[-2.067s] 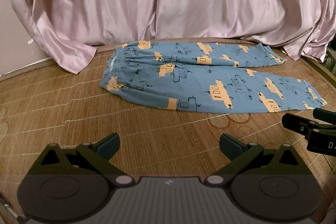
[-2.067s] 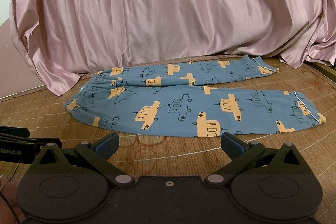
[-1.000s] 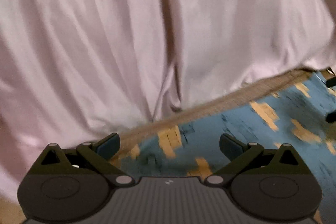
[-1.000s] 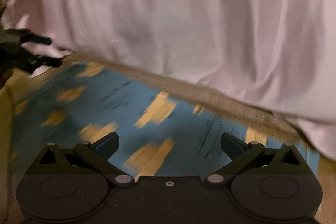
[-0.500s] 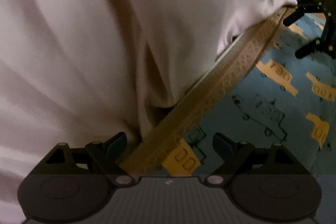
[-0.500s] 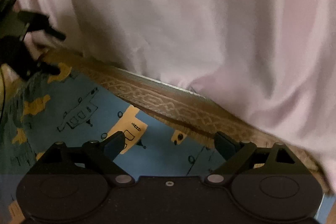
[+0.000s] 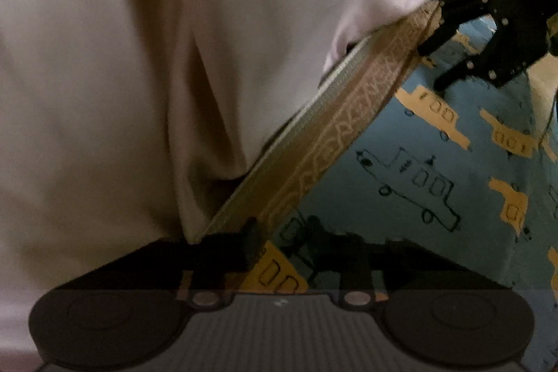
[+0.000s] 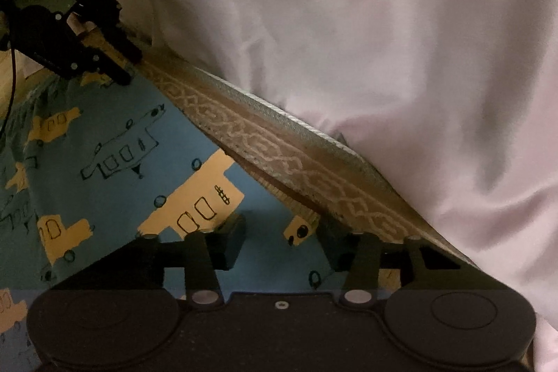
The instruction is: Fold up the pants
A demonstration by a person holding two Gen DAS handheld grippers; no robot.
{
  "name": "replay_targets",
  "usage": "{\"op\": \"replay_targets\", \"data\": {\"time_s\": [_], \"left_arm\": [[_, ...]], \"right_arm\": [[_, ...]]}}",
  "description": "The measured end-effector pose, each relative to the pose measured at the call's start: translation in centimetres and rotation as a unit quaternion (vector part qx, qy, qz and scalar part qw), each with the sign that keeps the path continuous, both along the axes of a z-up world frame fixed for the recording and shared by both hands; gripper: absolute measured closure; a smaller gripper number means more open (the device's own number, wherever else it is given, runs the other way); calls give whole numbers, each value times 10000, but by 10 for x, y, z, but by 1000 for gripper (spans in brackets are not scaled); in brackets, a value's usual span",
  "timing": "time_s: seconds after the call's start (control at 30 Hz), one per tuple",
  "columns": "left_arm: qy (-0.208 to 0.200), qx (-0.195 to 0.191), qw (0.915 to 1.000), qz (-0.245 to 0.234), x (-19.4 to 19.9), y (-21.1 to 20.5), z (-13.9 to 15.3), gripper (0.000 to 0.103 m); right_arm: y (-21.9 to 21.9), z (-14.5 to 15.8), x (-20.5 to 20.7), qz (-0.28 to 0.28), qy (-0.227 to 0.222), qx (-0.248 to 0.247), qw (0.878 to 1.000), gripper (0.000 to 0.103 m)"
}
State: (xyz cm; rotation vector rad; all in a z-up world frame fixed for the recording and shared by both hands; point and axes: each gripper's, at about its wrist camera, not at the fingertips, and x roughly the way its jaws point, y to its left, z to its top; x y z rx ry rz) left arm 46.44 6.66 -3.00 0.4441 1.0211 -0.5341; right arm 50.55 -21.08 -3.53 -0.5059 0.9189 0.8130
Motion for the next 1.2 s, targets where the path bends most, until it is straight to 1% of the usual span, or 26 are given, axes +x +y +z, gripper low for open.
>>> {"op": "replay_targets", "data": {"time_s": [0.03, 0.07, 0.1, 0.13, 0.2, 0.23, 0.27, 0.3, 0.37, 0.43, 0.5, 0.6, 0.63, 0.7, 0.73, 0.8, 0.93, 0.97, 1.03, 1.07, 1.1, 1.13, 1.2], "left_arm": [[-14, 29, 10000, -16, -1, 0, 0, 77], [-59, 66, 10000, 28, -3, -1, 0, 80], [-85, 69, 9999, 98, -6, 0, 0, 85], [-99, 68, 9999, 117, -8, -2, -1, 91], [-273, 205, 9994, 77, -17, -6, -2, 97], [-327, 264, 9991, 75, -20, -7, -3, 100], [-358, 289, 9989, 94, -23, -8, -3, 101], [-364, 282, 9988, 155, -24, -8, -2, 102], [-428, 231, 9981, 382, -26, -7, 1, 103], [-573, 179, 9950, 794, -26, -6, 8, 103], [-750, 87, 9896, 1221, -27, -2, 16, 103], [-1194, 181, 9815, 1486, -36, 0, 27, 103], [-1322, 221, 9783, 1579, -37, 2, 29, 103], [-1524, 391, 9717, 1763, -37, 4, 31, 103], [-1527, 466, 9696, 1853, -34, 5, 29, 103], [-1418, 529, 9682, 1992, -28, 10, 24, 103], [-1357, 453, 9664, 2136, -19, 17, 18, 102], [-1322, 398, 9672, 2133, -19, 19, 17, 102], [-1229, 175, 9696, 2106, -17, 20, 15, 93], [-1183, 14, 9702, 2115, -18, 26, 17, 92], [-1150, -105, 9706, 2110, -20, 32, 18, 85], [-1123, -214, 9712, 2089, -21, 39, 20, 75], [-1114, -364, 9711, 2080, -25, 55, 23, 63]], "right_arm": [[-1, 0, 0, -52, 17, 12, 10000, 62], [-2, 1, 1, -150, 45, 45, 9999, 67], [-4, 1, 1, -237, 71, 79, 9997, 72], [-7, 2, 1, -303, 91, 92, 9995, 74], [-8, 2, -2, -323, 45, 46, 9995, 88], [-8, 3, -4, -303, 11, 14, 9995, 91], [-8, 3, -7, -275, -21, -14, 9996, 99], [-8, 4, -9, -247, -16, -36, 9997, 102], [-1, 5, -15, -200, -216, -195, 9994, 103], [4, 8, -19, -199, -446, -283, 9984, 103], [11, 17, -19, -286, -800, -260, 9960, 103], [23, 32, -12, -391, -1373, -234, 9895, 103], [27, 35, -8, -413, -1484, -221, 9878, 103], [39, 35, 3, -485, -1538, -169, 9868, 103], [44, 32, 8, -514, -1526, -189, 9868, 103], [54, 22, 19, -570, -1473, -266, 9871, 103], [60, 12, 29, -675, -1403, -380, 9871, 103], [60, 11, 30, -651, -1391, -392, 9874, 102], [57, 13, 31, -604, -1300, -333, 9891, 100], [54, 15, 32, -592, -1227, -270, 9903, 93], [49, 18, 33, -584, -1160, -183, 9914, 81], [44, 22, 35, -564, -1109, -91, 9922, 77], [37, 27, 40, -553, -1051, 40, 9929, 64]]}}
